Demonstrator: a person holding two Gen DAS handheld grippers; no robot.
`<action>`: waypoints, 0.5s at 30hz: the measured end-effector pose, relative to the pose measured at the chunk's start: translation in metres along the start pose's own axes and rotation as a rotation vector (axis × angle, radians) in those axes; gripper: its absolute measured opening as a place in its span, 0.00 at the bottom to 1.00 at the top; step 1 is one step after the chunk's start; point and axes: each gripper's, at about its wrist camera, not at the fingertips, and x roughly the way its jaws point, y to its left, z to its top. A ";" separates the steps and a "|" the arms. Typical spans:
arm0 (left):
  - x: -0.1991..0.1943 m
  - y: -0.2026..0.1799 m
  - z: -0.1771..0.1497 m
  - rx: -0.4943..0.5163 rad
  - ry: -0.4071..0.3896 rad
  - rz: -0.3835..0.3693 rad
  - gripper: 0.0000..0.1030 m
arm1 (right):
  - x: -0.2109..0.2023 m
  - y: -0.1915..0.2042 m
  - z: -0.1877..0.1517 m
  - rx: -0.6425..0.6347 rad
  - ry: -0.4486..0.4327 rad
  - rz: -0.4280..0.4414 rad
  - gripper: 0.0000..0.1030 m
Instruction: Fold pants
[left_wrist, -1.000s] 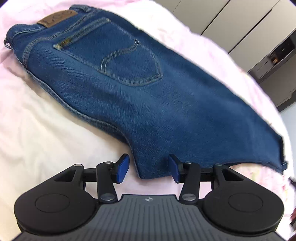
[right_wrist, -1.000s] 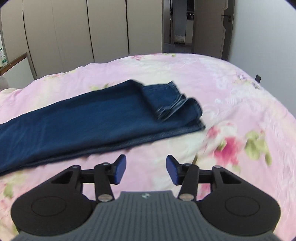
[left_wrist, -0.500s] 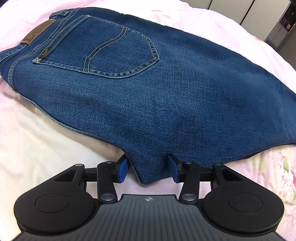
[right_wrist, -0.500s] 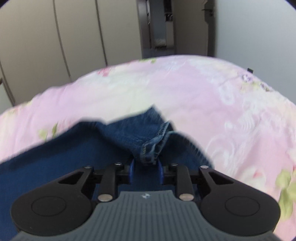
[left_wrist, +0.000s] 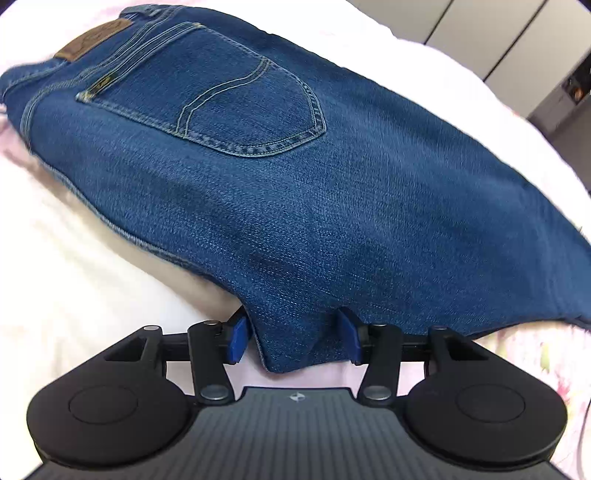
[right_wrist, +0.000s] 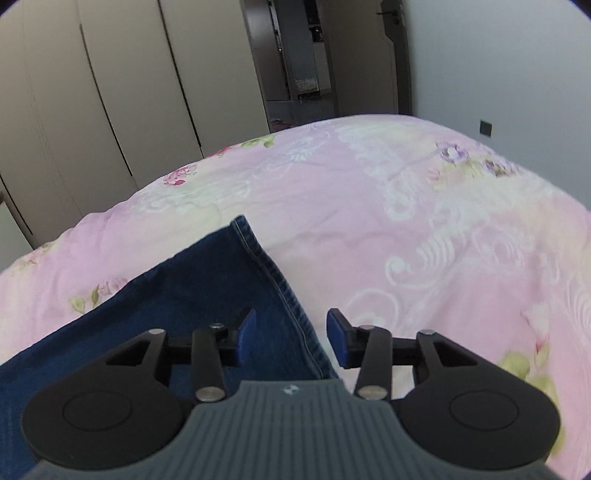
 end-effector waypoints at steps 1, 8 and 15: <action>0.000 0.001 -0.001 -0.006 -0.004 -0.006 0.56 | -0.004 -0.008 -0.009 0.057 0.014 0.014 0.41; -0.001 0.002 -0.007 -0.019 -0.023 -0.010 0.43 | 0.015 -0.036 -0.034 0.353 0.063 0.099 0.30; -0.023 0.000 -0.001 -0.028 -0.035 0.015 0.08 | 0.018 -0.026 -0.034 0.381 0.030 0.121 0.00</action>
